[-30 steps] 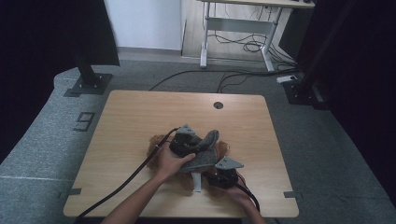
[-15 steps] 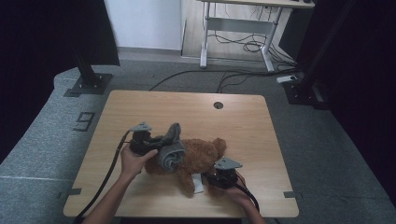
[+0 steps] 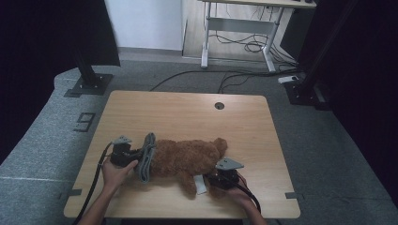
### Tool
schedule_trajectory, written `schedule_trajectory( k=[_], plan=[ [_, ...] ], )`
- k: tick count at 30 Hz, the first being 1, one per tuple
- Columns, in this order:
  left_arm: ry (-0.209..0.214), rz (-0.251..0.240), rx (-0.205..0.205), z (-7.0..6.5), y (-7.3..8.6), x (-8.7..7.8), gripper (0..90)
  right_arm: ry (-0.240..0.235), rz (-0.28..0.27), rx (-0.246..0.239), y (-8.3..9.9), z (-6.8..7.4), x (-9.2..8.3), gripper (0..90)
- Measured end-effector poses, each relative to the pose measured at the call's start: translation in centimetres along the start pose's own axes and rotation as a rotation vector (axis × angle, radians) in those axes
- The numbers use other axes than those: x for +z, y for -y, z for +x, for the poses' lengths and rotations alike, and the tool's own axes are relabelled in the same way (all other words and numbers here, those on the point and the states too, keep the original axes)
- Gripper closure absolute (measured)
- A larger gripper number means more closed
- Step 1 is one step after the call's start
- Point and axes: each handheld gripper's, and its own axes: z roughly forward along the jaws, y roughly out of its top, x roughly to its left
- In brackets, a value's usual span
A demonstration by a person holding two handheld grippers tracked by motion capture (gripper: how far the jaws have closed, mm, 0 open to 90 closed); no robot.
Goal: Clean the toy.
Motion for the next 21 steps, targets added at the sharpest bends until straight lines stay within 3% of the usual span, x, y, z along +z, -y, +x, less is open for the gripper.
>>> schedule_trajectory(
  k=[1, 2, 4, 10, 12, 13, 16, 17, 21],
  plan=[
    [0.004, 0.041, 0.003, 0.2, 0.4, 0.7, 77.5, 0.0, 0.0, 0.003, 0.0, 0.0, 0.0, 52.2],
    [0.024, 0.052, -0.008, 0.3, 0.8, 1.2, 77.5, -0.001, 0.0, 0.006, 0.0, 0.0, 0.0, 52.2],
    [0.032, 0.023, -0.015, 0.3, 0.7, 1.1, 77.9, 0.0, 0.001, 0.006, 0.0, 0.0, 0.0, 52.2],
    [0.032, -0.165, 0.037, -1.6, -2.8, -3.1, 78.2, -0.007, 0.0, 0.018, 0.1, -0.3, 0.0, 52.4],
    [0.046, -0.216, 0.076, -3.0, -4.3, -4.4, 78.2, -0.006, -0.001, 0.013, 0.2, -0.2, 0.0, 52.4],
    [0.084, -0.245, 0.093, -4.0, -5.2, -5.0, 78.2, -0.005, -0.002, 0.011, 0.2, -0.2, 0.0, 52.4],
    [0.137, -0.27, 0.14, -6.5, -7.0, -5.1, 78.1, -0.003, -0.005, -0.001, 0.1, -0.1, 0.0, 52.2],
    [0.165, -0.259, 0.172, -8.0, -8.1, -4.4, 78.1, -0.001, -0.003, -0.003, 0.1, -0.1, 0.0, 52.2],
    [0.219, -0.184, 0.227, -11.6, -10.1, -0.6, 78.0, -0.002, -0.004, -0.005, 0.1, -0.1, 0.0, 52.1]
  ],
)
